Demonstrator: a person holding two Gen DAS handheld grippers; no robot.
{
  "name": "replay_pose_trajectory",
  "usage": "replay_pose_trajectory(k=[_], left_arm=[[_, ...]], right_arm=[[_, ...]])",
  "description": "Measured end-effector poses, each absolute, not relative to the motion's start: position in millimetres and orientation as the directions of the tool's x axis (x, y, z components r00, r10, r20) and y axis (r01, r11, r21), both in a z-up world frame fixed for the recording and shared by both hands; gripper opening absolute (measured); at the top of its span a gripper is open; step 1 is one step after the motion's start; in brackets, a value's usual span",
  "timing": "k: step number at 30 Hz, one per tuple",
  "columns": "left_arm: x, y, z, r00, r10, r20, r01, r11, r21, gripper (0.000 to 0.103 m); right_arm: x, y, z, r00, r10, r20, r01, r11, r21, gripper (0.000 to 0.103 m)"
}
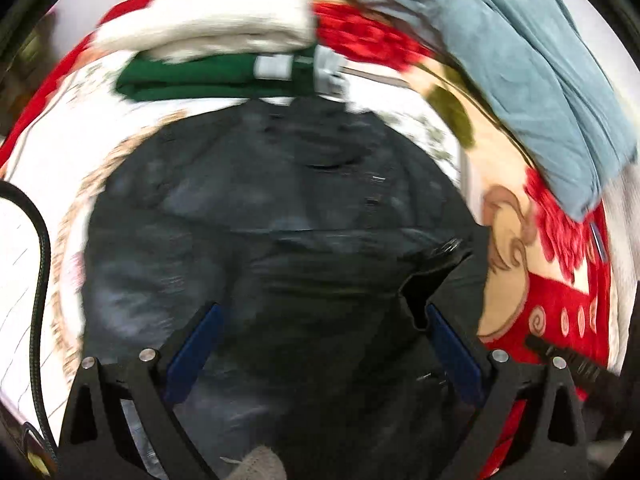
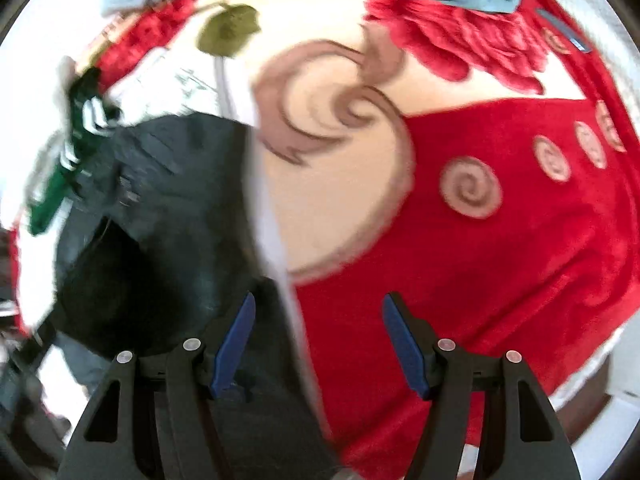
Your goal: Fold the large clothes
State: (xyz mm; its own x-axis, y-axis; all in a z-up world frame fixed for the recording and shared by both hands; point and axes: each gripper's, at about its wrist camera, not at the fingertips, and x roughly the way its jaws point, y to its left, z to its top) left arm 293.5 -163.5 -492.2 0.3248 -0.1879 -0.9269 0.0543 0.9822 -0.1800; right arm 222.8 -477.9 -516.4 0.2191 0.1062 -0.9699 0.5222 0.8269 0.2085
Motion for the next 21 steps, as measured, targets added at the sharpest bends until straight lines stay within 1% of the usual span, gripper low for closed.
replay_pose_trajectory(k=[5,7,10,12,15,18,20,21], left_arm=[[248,-84,-493,0.254,-0.137,-0.957,-0.122,0.977,-0.172,0.102],[231,-59,-497,0.223,-0.102,-0.969,-0.183,0.972,-0.145,0.102],[210,-30,-507,0.184,-0.038,-0.982,-0.233,0.969,-0.081,0.102],[204,-17,-516,0.148,0.001,-0.989,-0.26,0.965,-0.037,0.102],[203,-3,-524,0.136,0.049,-0.99,-0.293,0.956,0.007,0.102],[212,0,-534,0.142,0.111,-0.984,-0.284,0.956,0.067,0.102],[224,-2,-544,0.154,0.175,-0.973,-0.254,0.958,0.132,0.102],[230,-3,-549,0.16,0.201,-0.966,-0.238,0.958,0.16,0.102]], right_arm=[[258,-448,-501,0.299,0.266,-0.917,0.425,0.823,0.377,0.068],[273,-437,-505,0.297,0.345,-0.89,0.406,0.798,0.445,0.068],[291,-418,-518,0.269,0.477,-0.837,0.426,0.72,0.547,0.068],[296,-406,-525,0.253,0.514,-0.82,0.429,0.7,0.571,0.068],[300,-388,-526,0.228,0.475,-0.85,0.42,0.74,0.525,0.07],[295,-388,-528,0.233,0.426,-0.874,0.45,0.75,0.485,0.072],[290,-397,-528,0.236,0.363,-0.902,0.481,0.762,0.433,0.072],[286,-406,-525,0.241,0.305,-0.921,0.503,0.772,0.388,0.072]])
